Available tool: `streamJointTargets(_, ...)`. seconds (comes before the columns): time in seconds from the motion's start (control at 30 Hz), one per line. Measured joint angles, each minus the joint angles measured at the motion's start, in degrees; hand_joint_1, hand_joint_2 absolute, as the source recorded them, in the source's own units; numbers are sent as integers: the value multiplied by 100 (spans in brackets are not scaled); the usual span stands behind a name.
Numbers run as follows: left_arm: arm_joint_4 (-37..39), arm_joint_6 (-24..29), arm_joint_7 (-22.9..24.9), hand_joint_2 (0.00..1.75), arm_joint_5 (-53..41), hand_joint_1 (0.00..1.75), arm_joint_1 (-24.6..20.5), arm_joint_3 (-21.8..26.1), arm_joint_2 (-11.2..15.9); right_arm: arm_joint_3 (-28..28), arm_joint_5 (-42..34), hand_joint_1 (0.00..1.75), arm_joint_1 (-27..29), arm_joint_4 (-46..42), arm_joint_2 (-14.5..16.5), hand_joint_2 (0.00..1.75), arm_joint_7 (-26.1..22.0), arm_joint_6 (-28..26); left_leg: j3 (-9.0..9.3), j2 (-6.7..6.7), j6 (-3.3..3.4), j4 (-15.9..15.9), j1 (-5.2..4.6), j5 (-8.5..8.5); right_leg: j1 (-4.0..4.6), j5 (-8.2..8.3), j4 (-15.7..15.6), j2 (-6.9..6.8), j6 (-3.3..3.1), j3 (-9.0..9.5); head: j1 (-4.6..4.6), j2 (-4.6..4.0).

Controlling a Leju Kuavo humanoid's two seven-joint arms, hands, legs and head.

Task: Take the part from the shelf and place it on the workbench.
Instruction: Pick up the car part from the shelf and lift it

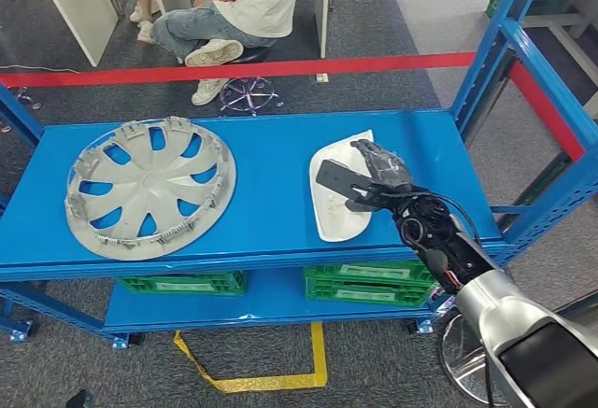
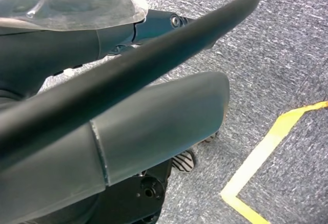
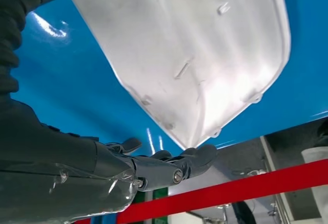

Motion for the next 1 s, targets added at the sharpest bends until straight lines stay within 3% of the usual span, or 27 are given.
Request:
streamJointTargets(0.5, 7, 0, 0, 0, 11, 0, 0, 0, -9, 49, -381, 0, -34, -175, 42, 175, -214, 155, 0, 0, 0, 0, 0, 0, 0, 0, 0, 0, 0, 0, 1, 0)
streamJointTargets(0.63, 7, 28, 0, 0, 50, 0, 1, 0, -9, 54, -798, 0, -11, -325, 63, 175, -214, 269, 1, 0, 0, 0, 0, 0, 0, 0, 0, 2, 0, 0, 5, 0)
streamJointTargets(0.87, 7, 139, 45, 0, 139, 0, 2, 0, -28, 212, -1014, 0, 393, -1223, 169, 175, 1237, 199, 2, 1, 0, -3, 1, 0, 1, -2, 0, 1, -2, 0, 0, 0)
streamJointTargets(1.0, 7, 107, 52, 0, 74, 0, 2, 0, -30, 363, -935, 0, 655, -1626, 171, 175, 1544, 201, 3, 2, -2, -3, 1, -1, 1, -3, 0, 2, -3, -1, -2, 0)
